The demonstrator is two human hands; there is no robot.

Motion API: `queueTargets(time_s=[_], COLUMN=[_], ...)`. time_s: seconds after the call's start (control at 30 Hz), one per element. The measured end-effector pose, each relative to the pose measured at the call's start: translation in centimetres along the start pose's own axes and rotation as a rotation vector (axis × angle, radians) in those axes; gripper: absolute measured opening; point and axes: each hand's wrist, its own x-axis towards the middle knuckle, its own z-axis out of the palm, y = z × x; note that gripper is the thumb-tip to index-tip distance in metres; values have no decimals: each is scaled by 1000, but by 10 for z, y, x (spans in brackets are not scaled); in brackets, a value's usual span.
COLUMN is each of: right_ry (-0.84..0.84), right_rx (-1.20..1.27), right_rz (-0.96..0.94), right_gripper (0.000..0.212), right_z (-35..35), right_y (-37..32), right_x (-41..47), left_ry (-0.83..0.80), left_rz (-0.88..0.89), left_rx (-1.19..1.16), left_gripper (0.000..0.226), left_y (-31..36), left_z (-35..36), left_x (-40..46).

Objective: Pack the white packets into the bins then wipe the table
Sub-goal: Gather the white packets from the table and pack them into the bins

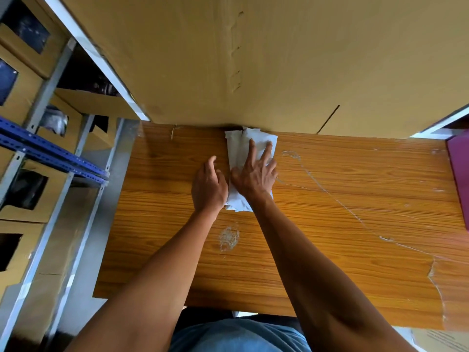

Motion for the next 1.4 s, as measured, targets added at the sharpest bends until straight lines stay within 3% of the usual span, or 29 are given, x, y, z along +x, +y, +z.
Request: queueTargets(time_s=[0.33, 0.43, 0.57, 0.8, 1.0, 1.23, 1.4], right_ry=[97, 101, 97, 84, 91, 86, 43], right_rx=[-45, -99, -172, -166, -154, -192, -196], right_rz=[5, 40, 34, 38, 1, -66, -102], right_gripper=[89, 84, 89, 90, 79, 79, 76], right_z=[-29, -29, -23, -20, -27, -29, -25], right_y=[67, 95, 118, 127, 139, 159, 169], right_x=[4, 7, 6, 6, 8, 4, 6], left_ry=[26, -33, -178, -295, -334, -244, -230], left_rz=[146, 219, 217, 149, 175, 308, 275], left_rx=[34, 115, 221, 326, 359, 430, 487], left_gripper=[50, 62, 82, 110, 95, 84, 84], left_y=[12, 26, 41, 67, 75, 76, 79], left_z=[15, 28, 51, 76, 78, 74, 89], left_x=[-1, -1, 0, 7, -3, -25, -28])
